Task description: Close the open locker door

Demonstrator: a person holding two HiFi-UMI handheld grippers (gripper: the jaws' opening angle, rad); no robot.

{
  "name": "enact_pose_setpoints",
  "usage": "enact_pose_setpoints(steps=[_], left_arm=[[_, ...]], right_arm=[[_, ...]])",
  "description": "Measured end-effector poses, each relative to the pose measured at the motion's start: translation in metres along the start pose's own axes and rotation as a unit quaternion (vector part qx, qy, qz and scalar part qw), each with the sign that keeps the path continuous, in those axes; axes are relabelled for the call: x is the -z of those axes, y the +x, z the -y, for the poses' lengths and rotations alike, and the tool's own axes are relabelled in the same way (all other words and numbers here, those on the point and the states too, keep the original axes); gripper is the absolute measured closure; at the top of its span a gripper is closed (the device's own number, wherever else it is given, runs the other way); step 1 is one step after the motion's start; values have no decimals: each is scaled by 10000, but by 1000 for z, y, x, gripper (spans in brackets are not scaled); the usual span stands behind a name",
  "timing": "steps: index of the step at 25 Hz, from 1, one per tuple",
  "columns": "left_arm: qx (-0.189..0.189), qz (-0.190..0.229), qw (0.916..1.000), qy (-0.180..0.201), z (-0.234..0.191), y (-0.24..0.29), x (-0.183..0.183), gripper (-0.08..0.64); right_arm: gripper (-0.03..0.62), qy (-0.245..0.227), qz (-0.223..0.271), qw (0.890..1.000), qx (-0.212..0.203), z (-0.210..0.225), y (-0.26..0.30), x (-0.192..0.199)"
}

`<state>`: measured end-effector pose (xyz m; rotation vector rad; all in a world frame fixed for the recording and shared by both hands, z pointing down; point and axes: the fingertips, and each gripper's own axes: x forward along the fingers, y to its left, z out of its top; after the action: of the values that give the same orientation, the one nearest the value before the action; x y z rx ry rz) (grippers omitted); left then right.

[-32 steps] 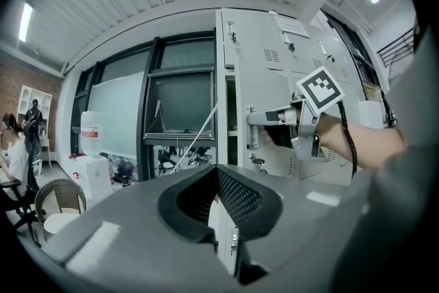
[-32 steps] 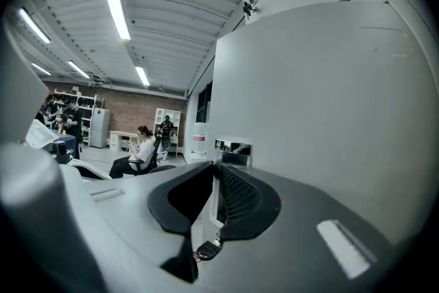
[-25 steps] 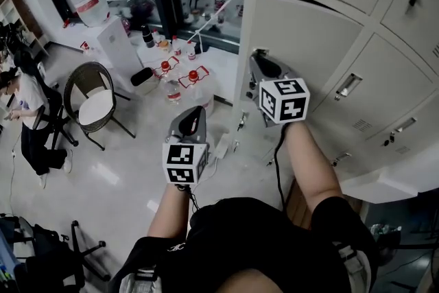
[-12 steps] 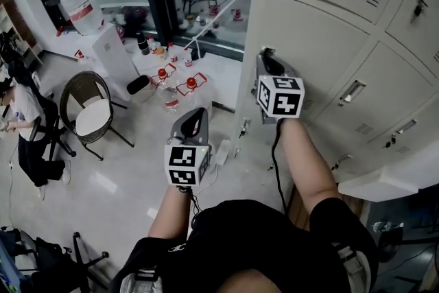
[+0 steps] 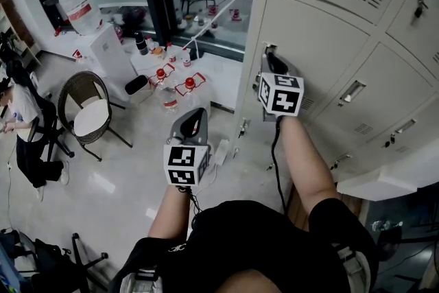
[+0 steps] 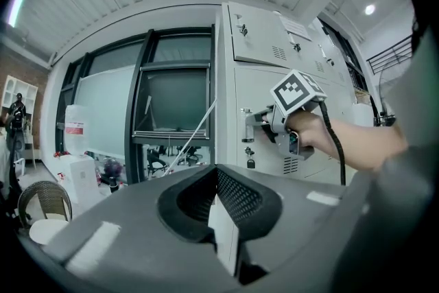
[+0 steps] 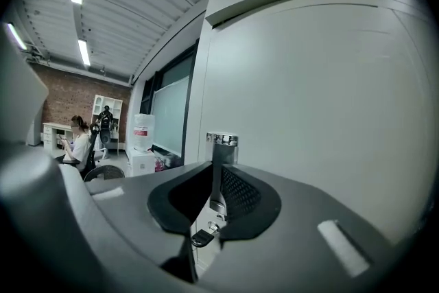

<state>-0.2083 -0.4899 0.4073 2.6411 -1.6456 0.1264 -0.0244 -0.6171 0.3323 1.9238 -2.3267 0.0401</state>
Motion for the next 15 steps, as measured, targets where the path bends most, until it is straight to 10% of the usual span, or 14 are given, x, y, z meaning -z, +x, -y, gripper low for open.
enact_pose_setpoints(steps=[15], left_arm=[[473, 115, 9988, 64, 90, 13, -13, 558]], right_arm=[[580, -213, 1132, 9927, 358, 65, -148, 1]])
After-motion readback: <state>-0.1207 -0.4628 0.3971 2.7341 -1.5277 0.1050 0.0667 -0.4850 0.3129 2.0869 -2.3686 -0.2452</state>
